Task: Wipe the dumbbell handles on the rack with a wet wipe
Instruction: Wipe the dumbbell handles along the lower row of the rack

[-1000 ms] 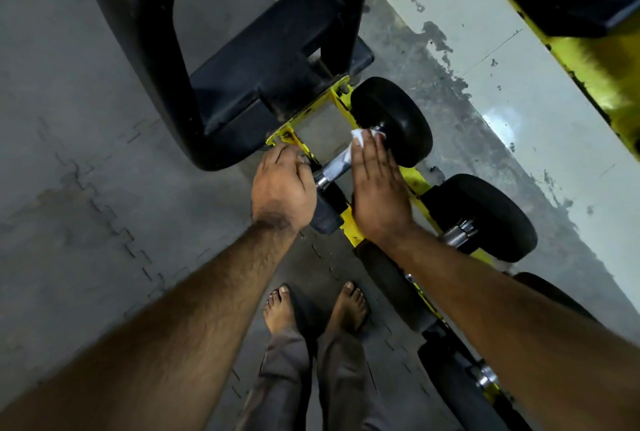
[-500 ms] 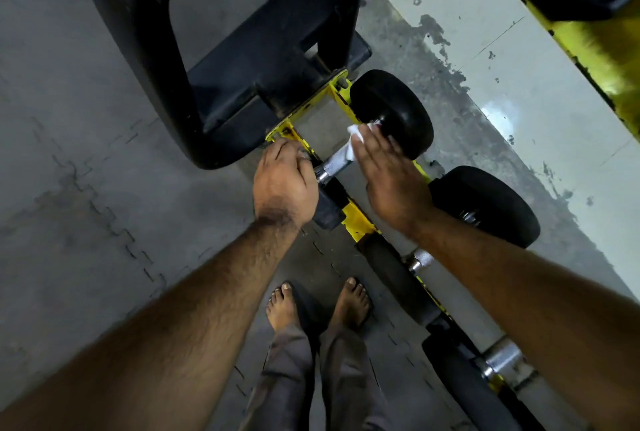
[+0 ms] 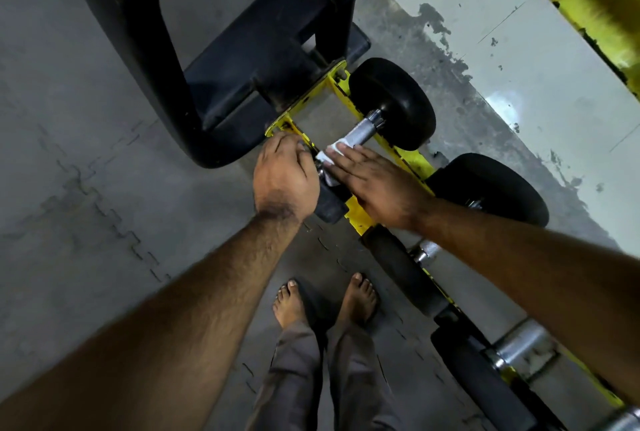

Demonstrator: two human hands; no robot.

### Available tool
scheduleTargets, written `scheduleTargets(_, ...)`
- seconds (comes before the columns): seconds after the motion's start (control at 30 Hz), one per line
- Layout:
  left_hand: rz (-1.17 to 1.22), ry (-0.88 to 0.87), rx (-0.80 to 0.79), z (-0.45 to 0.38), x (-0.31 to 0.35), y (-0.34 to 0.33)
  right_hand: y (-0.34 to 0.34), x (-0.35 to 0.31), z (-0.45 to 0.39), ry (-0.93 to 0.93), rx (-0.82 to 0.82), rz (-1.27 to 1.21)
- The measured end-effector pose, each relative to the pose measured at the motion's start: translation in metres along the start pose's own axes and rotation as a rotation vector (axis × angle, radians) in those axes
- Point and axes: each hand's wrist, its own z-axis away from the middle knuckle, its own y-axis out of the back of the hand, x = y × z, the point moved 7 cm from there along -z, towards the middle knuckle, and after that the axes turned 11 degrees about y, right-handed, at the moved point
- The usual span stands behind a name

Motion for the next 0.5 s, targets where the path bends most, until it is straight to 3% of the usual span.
scheduleTargets(0.13,0.006,0.005,0.001,0.001,-0.001,-0.001,-0.001,-0.006,0.003,0.095,0.026,0.093)
scheduleTargets(0.33,0.017,-0.035,0.003,0.001,0.003,0.001,0.006,0.014,0.001,-0.301,0.393,-0.155)
scheduleTargets(0.5,0.021,-0.015,0.000,0.002,0.004,0.003,0.027,0.002,-0.005,-0.291,0.473,-0.211)
